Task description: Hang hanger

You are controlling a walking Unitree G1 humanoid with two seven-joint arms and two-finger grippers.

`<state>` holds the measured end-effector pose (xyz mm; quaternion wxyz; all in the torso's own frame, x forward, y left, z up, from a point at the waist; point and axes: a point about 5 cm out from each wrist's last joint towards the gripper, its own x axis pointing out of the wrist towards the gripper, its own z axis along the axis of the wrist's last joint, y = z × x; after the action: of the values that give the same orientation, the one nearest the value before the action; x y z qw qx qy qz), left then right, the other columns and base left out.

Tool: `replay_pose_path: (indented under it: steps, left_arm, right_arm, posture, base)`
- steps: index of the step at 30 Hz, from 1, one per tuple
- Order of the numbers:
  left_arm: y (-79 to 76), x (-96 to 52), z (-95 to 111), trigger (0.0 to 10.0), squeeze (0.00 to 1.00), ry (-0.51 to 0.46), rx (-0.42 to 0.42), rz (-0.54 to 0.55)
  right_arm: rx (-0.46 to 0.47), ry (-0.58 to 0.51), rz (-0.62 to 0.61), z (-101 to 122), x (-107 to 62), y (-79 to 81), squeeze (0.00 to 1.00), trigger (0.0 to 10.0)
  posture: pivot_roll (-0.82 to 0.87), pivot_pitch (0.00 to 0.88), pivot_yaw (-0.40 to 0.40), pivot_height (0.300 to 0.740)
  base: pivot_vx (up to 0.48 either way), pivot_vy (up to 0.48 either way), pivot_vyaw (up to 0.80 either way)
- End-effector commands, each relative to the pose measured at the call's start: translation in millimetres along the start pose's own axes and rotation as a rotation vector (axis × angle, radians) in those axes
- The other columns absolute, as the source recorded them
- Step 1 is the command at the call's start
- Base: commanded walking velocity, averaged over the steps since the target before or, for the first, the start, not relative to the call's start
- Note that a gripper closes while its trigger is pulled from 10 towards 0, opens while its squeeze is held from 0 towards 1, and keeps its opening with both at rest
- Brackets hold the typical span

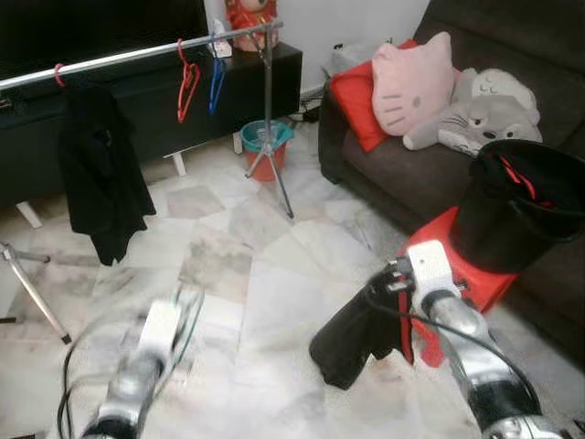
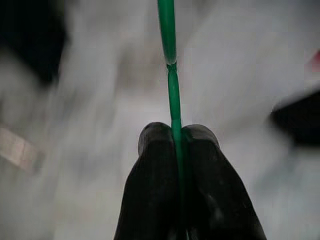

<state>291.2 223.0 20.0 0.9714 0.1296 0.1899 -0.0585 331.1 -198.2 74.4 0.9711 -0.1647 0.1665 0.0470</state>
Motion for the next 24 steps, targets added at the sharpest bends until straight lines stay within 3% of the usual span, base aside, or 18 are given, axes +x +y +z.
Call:
replay_pose_path:
  steps: [1,5,8,10,13,16,19,24]
  left_arm:
    - [2.5,1.7,24,10.0,0.0,-0.072,0.037,-0.106]
    - [-0.1,-3.2,40,10.0,0.0,-0.036,0.174,-0.336]
    - [-0.2,-6.5,48,10.0,0.0,-0.032,0.21,-0.411]
    - [-0.2,-12.7,56,10.0,0.0,-0.024,0.221,-0.474]
    - [-3.8,-27.4,73,10.0,0.0,0.007,0.309,-0.59]
    - [-7.0,-30.9,77,10.0,0.0,0.012,0.319,-0.629]
    - [-23.1,-44.3,86,10.0,0.0,-0.004,0.321,-0.779]
    - [-36.6,-60.3,93,10.0,0.0,0.032,0.349,-0.885]
  right_arm:
    - [-0.035,0.039,0.036,6,7.0,3.5,0.0,10.0]
    - [-0.082,0.066,0.044,21,19.5,9.3,0.0,10.0]
    - [-0.07,0.065,0.018,31,24.2,11.3,0.0,10.0]
    - [-0.053,0.076,0.003,38,27.7,14.4,0.0,10.0]
    - [0.046,0.116,-0.028,45,33.5,20.3,0.0,10.0]
    - [0.044,0.125,-0.041,45,34.5,21.3,0.0,10.0]
    - [0.118,0.13,-0.049,49,36.4,32.0,0.0,10.0]
    - [0.203,0.155,-0.114,50,37.8,35.6,0.0,10.0]
  posture:
    - [0.12,0.0,-0.048,0.74]
    - [0.14,0.0,-0.057,0.74]
    - [0.15,0.0,-0.063,0.74]
    - [0.16,0.0,-0.068,0.74]
    - [0.18,0.0,-0.081,0.74]
    - [0.18,0.0,-0.081,0.74]
    - [0.18,0.0,-0.082,0.74]
    - [0.18,0.0,-0.08,0.74]
  base:
    - [0.0,0.0,0.0]
    - [0.0,0.0,0.0]
    - [0.0,0.0,0.0]
    - [0.0,0.0,0.0]
    - [0.0,0.0,0.0]
    - [0.0,0.0,0.0]
    - [0.0,0.0,0.0]
    - [0.0,0.0,0.0]
